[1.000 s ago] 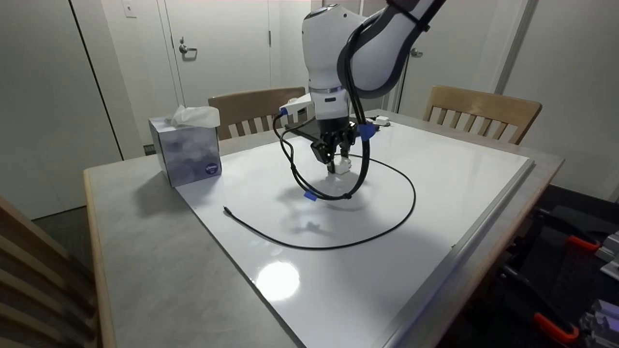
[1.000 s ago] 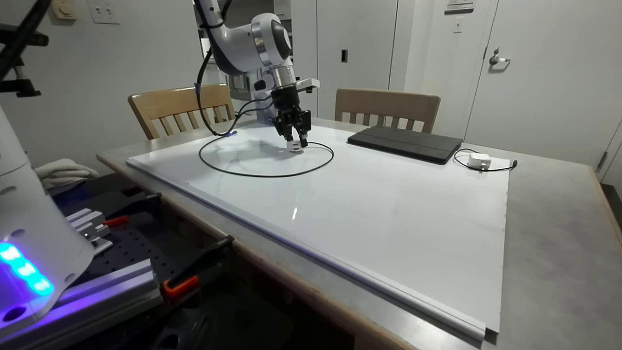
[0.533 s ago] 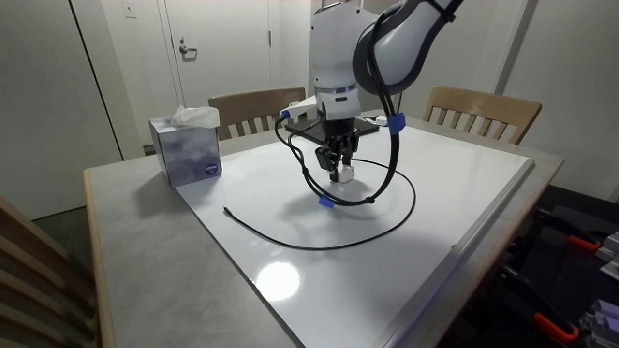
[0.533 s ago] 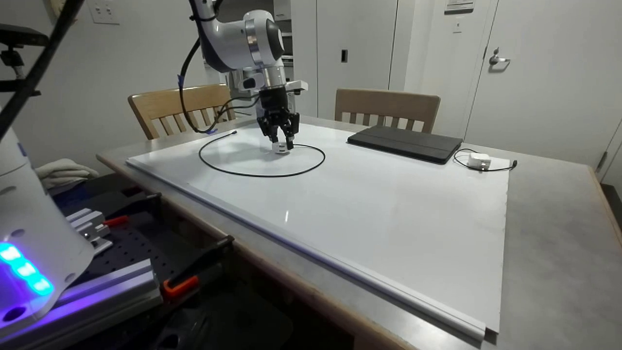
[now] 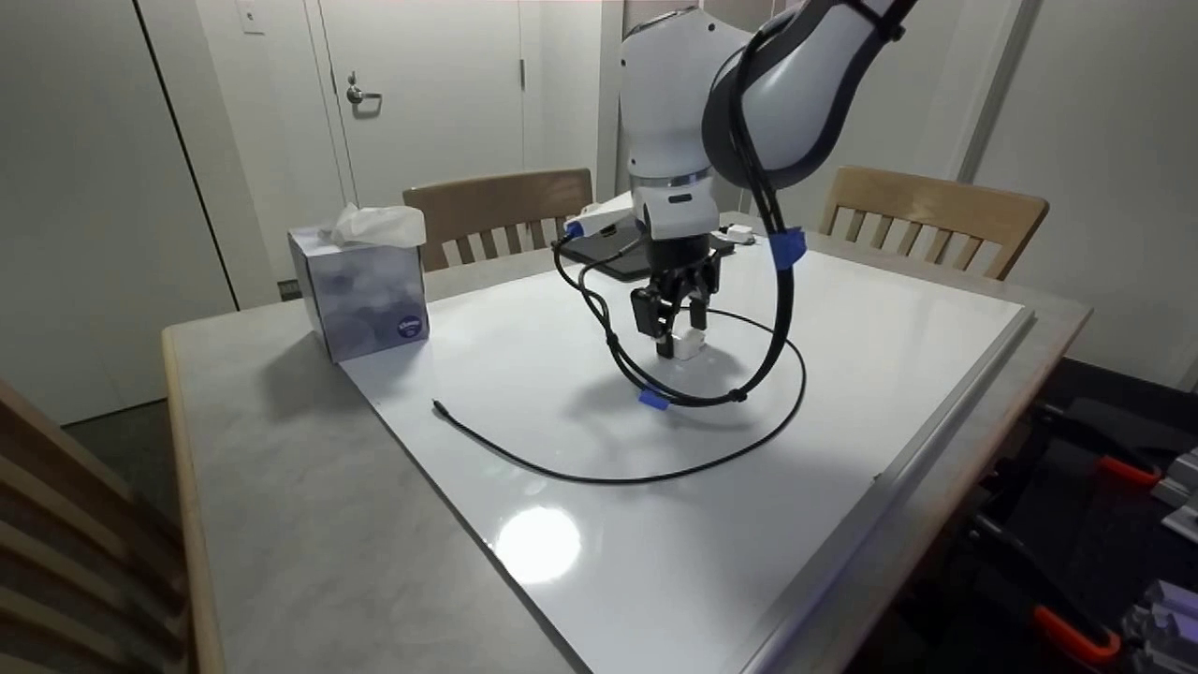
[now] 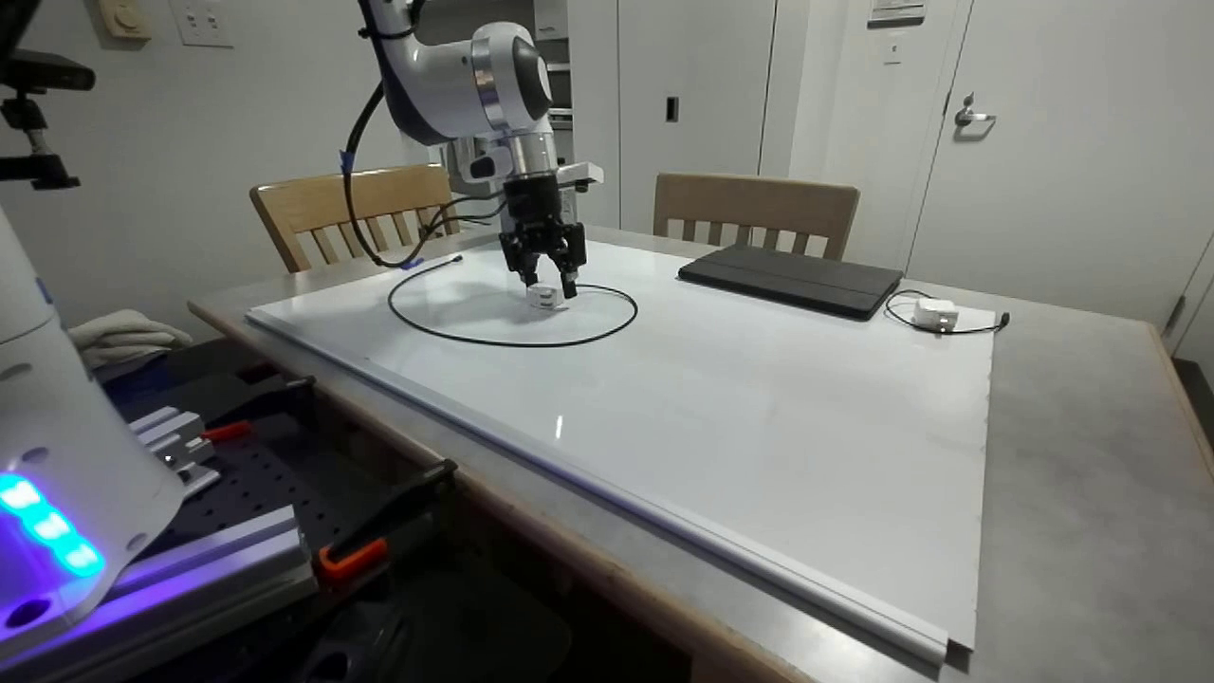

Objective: Wind the charger on the table

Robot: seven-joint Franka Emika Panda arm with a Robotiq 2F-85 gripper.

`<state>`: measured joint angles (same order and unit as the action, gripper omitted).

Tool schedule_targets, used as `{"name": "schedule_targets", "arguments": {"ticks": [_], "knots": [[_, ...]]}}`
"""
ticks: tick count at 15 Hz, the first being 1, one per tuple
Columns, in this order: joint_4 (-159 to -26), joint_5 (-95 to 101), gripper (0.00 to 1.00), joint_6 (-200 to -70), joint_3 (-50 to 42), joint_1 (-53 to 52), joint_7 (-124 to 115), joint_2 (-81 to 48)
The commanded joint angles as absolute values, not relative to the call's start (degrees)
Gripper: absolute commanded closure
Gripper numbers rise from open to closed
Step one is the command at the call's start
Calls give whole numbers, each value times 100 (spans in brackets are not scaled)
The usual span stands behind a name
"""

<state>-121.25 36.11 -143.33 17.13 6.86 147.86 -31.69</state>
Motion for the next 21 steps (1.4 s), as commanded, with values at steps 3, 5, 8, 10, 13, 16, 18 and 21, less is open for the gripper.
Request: {"name": "schedule_targets", "arguments": {"ticks": [3,5,8,10,13,16,18,21], "knots": [[-12506,3696,0,-14368,931,-207,14205,-2723],[-12645,3503,0,-14549,1060,-163,14474,-2613],[-12918,3667,0,-14753,1093,-329,14709,-2315],[-12617,3531,0,-14588,1031,-405,14616,-2592],[-12662,3510,0,-14616,1070,-457,14701,-2531],[-12517,3209,0,-14795,1274,-473,14981,-2748],[-12368,2859,0,-14699,1395,-546,15113,-2895],[-12097,3091,0,-14550,2016,-241,14898,-3177]]}}
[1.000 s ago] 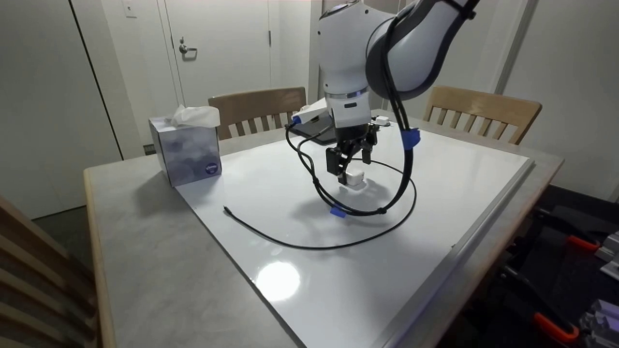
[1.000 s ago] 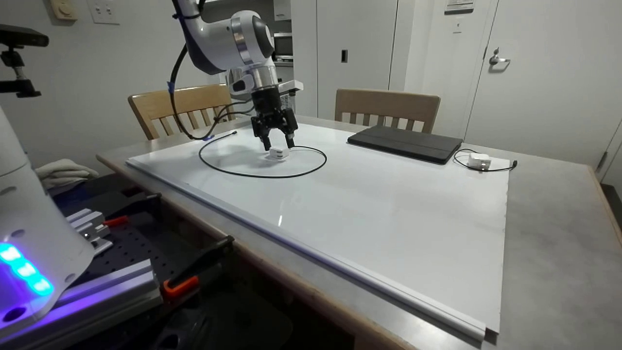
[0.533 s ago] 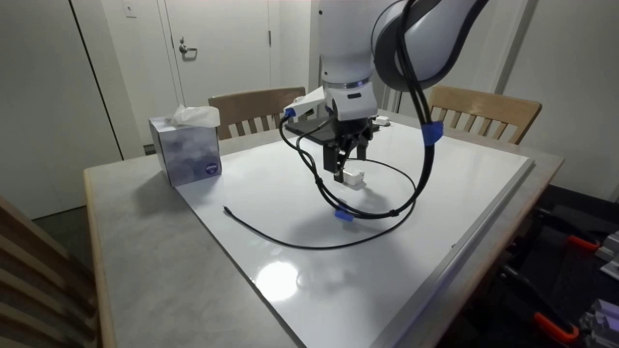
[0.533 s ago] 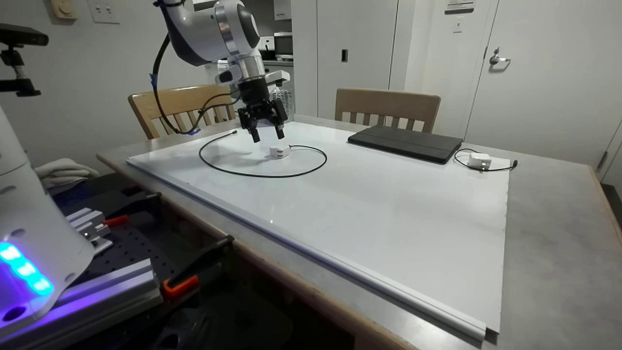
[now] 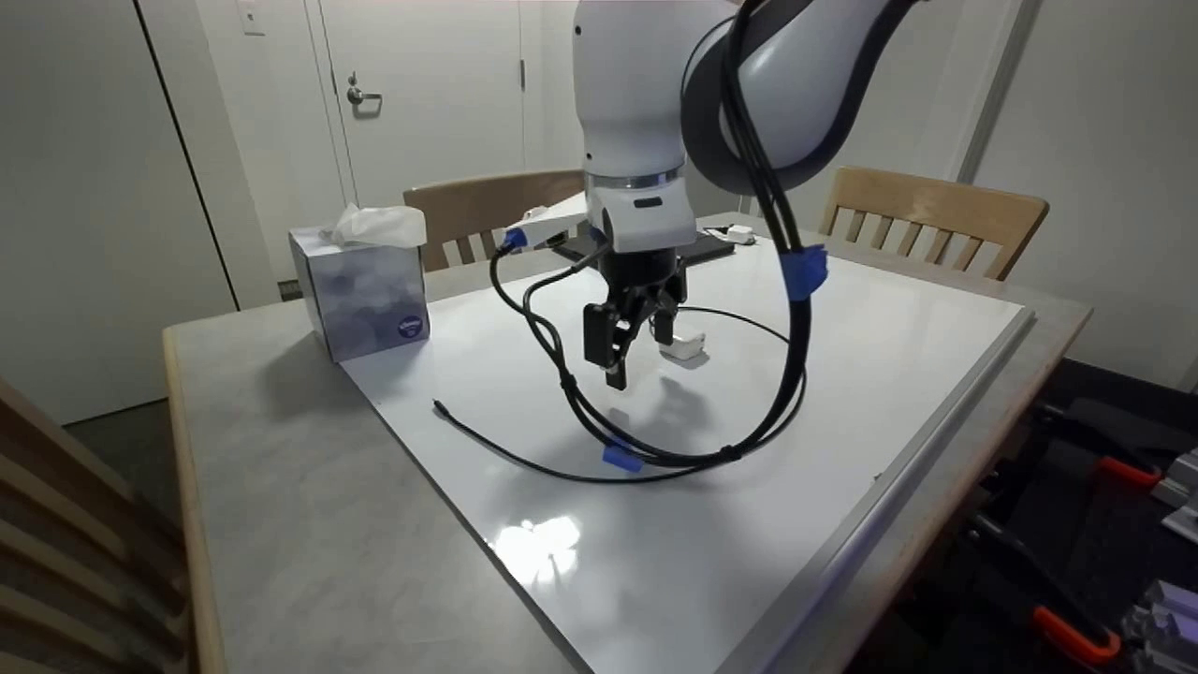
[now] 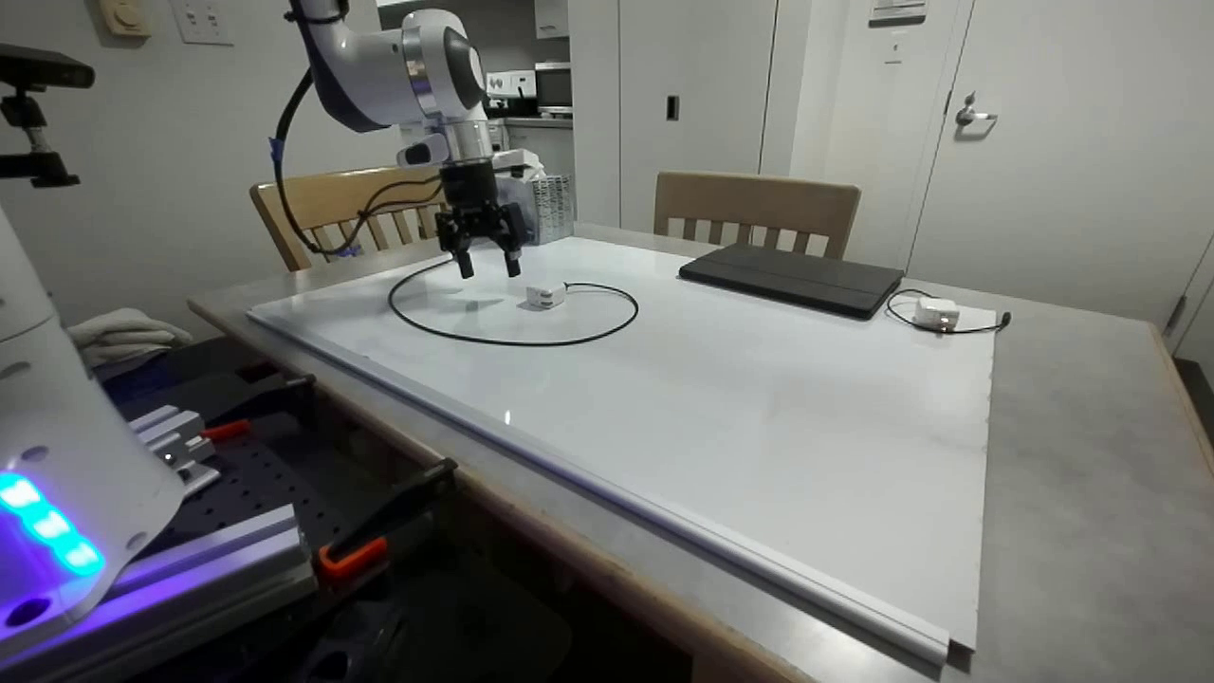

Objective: Wind the charger on the table

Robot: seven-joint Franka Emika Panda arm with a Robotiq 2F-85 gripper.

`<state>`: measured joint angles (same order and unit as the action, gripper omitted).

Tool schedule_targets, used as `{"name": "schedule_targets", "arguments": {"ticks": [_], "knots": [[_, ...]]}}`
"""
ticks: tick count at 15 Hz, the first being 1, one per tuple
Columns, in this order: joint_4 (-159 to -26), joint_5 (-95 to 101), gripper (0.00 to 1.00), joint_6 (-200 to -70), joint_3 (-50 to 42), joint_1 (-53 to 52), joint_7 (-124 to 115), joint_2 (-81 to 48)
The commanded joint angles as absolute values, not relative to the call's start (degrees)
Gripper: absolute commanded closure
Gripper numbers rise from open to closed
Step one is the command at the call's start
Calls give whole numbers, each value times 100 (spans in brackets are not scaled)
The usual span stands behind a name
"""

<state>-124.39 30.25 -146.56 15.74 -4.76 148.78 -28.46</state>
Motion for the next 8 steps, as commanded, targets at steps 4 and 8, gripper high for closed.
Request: {"name": "schedule_targets", "arguments": {"ticks": [4,8], "knots": [[-11702,3193,0,-14450,2397,-247,14955,-3508],[-11775,2931,0,-14655,2079,-664,15008,-3380]]}}
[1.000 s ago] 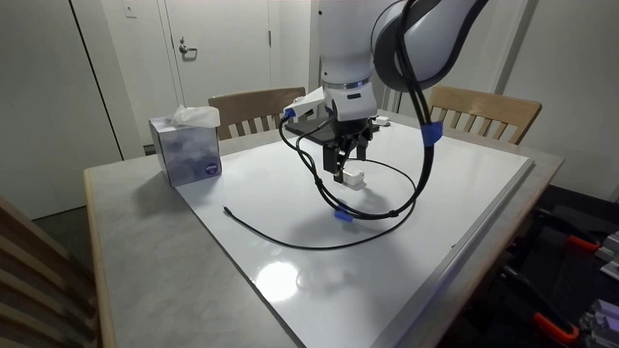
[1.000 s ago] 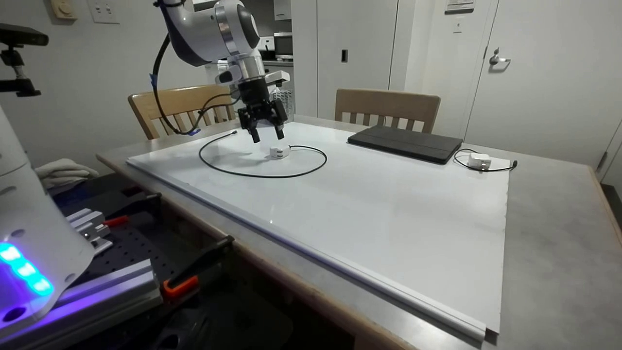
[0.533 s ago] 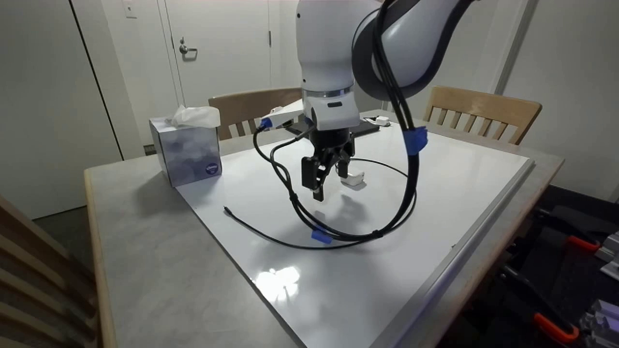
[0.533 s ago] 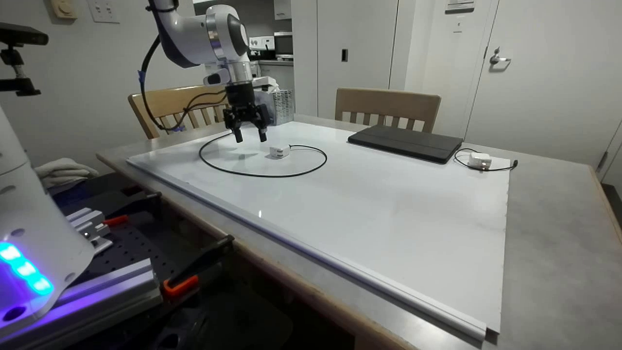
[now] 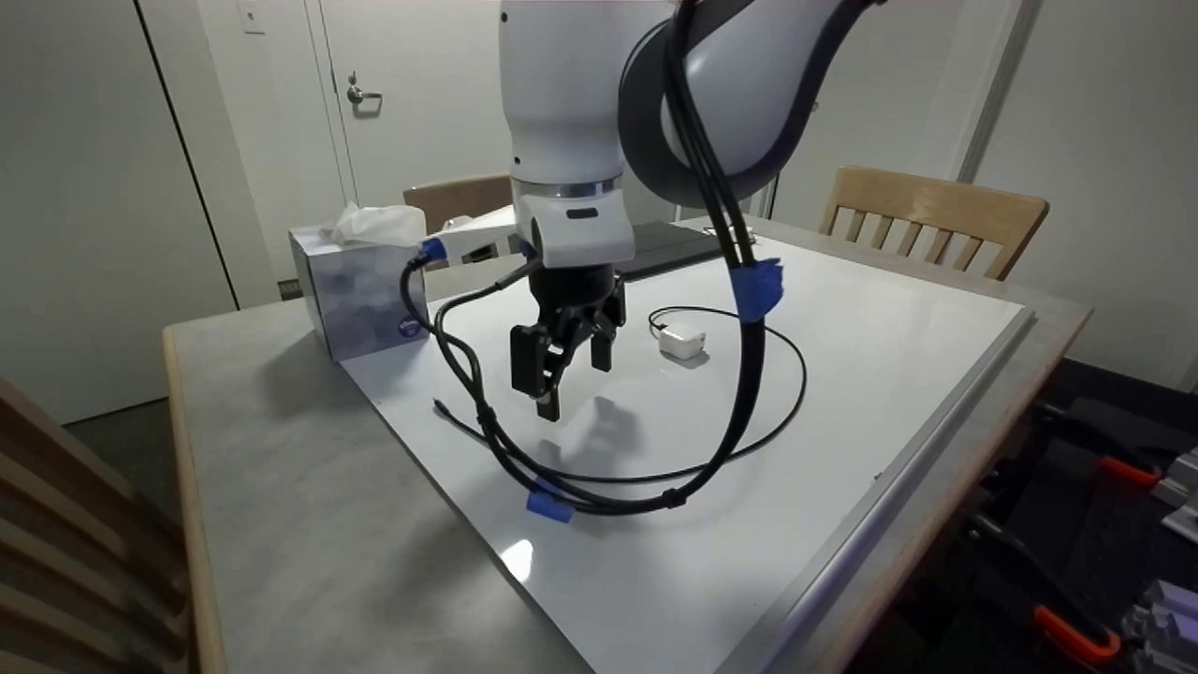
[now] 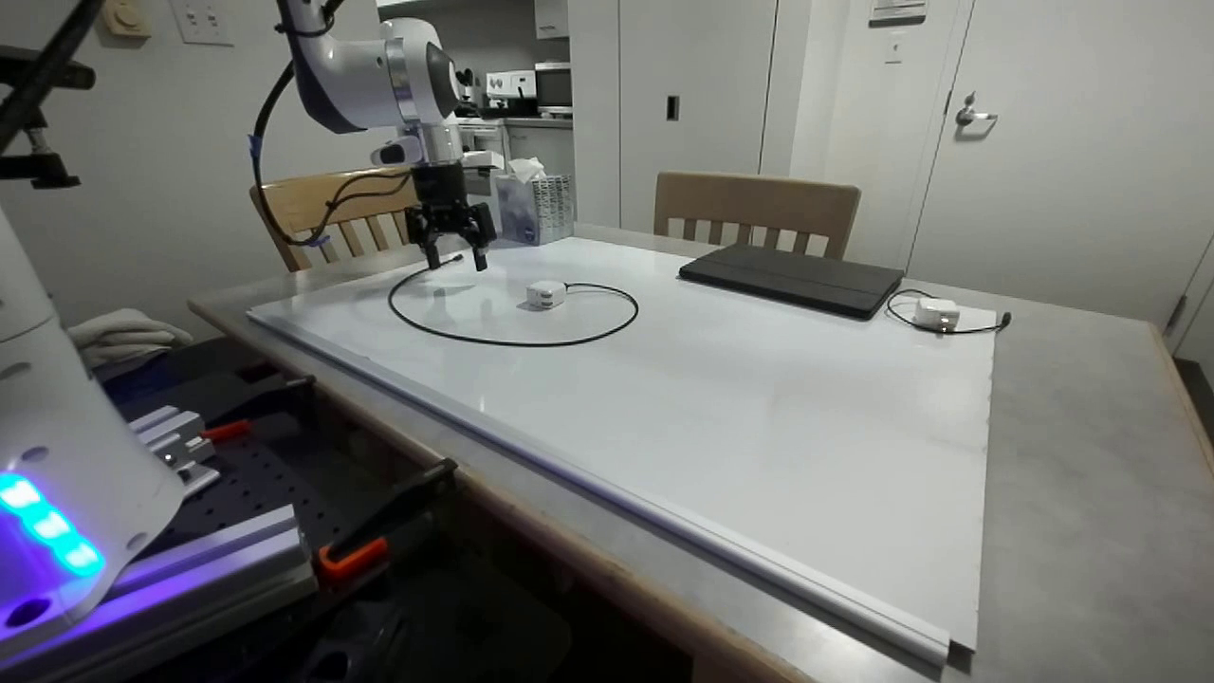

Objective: Wind the charger on the table

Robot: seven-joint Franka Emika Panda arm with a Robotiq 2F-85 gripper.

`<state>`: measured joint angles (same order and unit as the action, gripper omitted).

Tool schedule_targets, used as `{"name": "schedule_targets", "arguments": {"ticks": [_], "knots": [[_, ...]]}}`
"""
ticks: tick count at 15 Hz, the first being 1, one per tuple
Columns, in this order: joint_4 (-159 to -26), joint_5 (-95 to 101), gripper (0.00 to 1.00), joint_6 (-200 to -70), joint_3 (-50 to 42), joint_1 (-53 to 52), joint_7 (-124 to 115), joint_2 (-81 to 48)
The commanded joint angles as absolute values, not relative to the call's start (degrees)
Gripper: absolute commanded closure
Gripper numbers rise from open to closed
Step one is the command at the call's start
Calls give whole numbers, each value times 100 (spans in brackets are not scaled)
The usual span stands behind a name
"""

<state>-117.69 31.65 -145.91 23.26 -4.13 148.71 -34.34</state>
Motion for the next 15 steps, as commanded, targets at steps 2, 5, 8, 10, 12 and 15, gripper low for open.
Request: {"name": "schedule_targets", "arguments": {"ticks": [2,5,8,10,12,15], "knots": [[-11784,2897,0,-14654,2059,-683,15042,-3372],[-11743,3117,0,-14550,2260,-534,14876,-3462],[-11604,3107,0,-14400,2210,-625,14877,-3504],[-11593,3100,0,-14404,2176,-662,14883,-3458],[-11524,2987,0,-14431,2015,-824,14932,-3420],[-11377,2874,0,-14486,2461,-397,14956,-3548]]}}
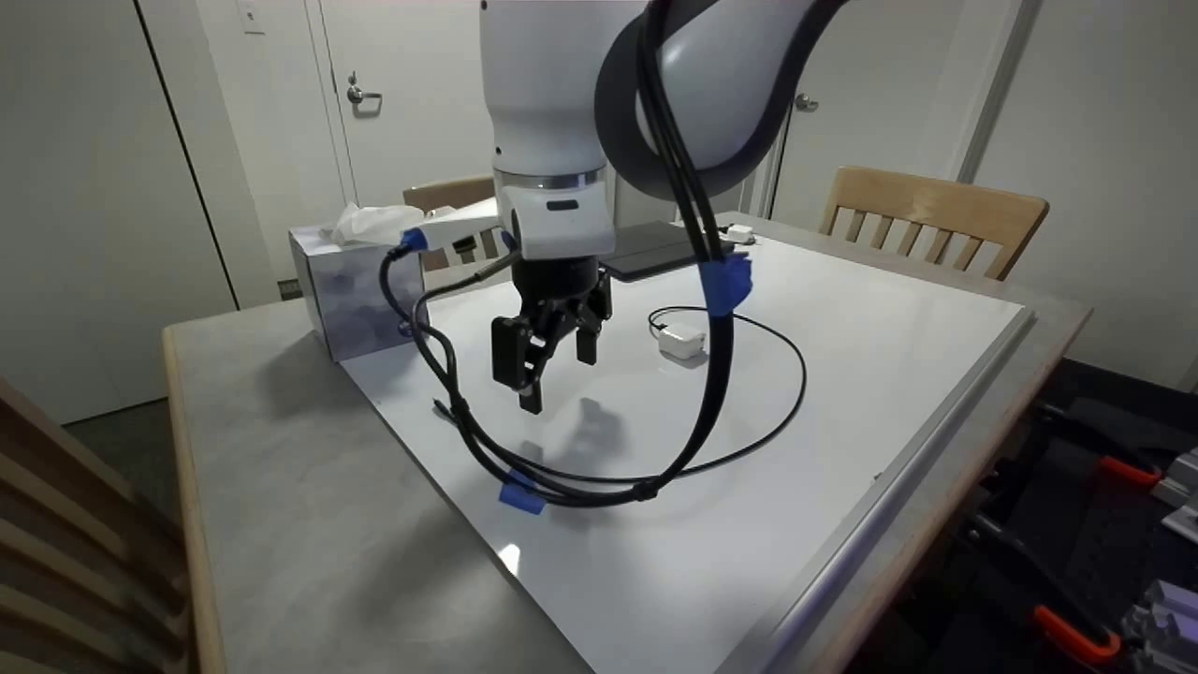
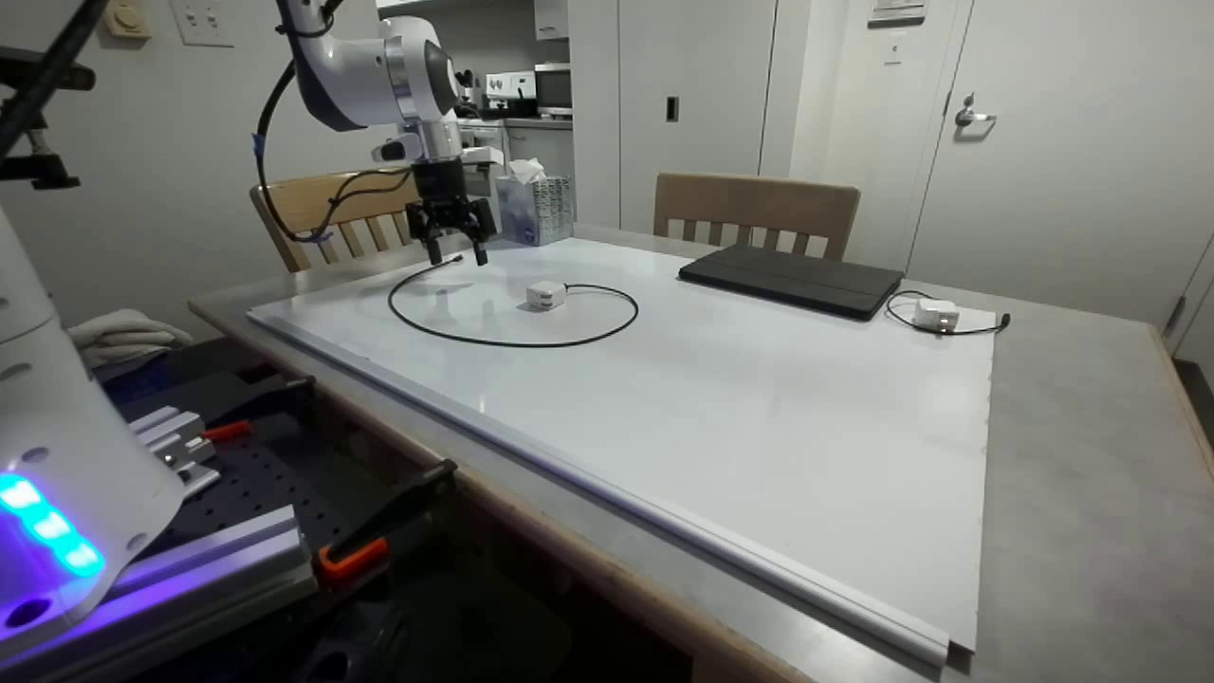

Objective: Wind the charger on the table

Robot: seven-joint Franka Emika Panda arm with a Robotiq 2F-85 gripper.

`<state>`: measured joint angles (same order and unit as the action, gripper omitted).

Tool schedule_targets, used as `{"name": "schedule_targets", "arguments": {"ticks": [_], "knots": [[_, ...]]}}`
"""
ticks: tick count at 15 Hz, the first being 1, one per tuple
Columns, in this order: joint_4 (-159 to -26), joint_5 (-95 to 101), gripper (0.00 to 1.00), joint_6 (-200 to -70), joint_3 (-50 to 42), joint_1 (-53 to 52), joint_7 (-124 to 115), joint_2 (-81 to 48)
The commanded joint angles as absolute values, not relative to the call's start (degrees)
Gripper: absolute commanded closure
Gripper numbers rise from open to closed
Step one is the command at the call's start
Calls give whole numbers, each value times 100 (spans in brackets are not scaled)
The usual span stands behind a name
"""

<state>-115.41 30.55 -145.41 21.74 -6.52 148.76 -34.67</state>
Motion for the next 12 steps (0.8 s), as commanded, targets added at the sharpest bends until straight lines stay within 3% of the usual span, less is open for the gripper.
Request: {"name": "schedule_targets", "arguments": {"ticks": [1,5,12], "knots": [[-11309,3014,0,-14616,2962,35,14956,-3756],[-11052,3986,0,-14780,4443,965,14956,-4646],[-11029,4058,0,-14634,4350,716,14872,-4616]]}}
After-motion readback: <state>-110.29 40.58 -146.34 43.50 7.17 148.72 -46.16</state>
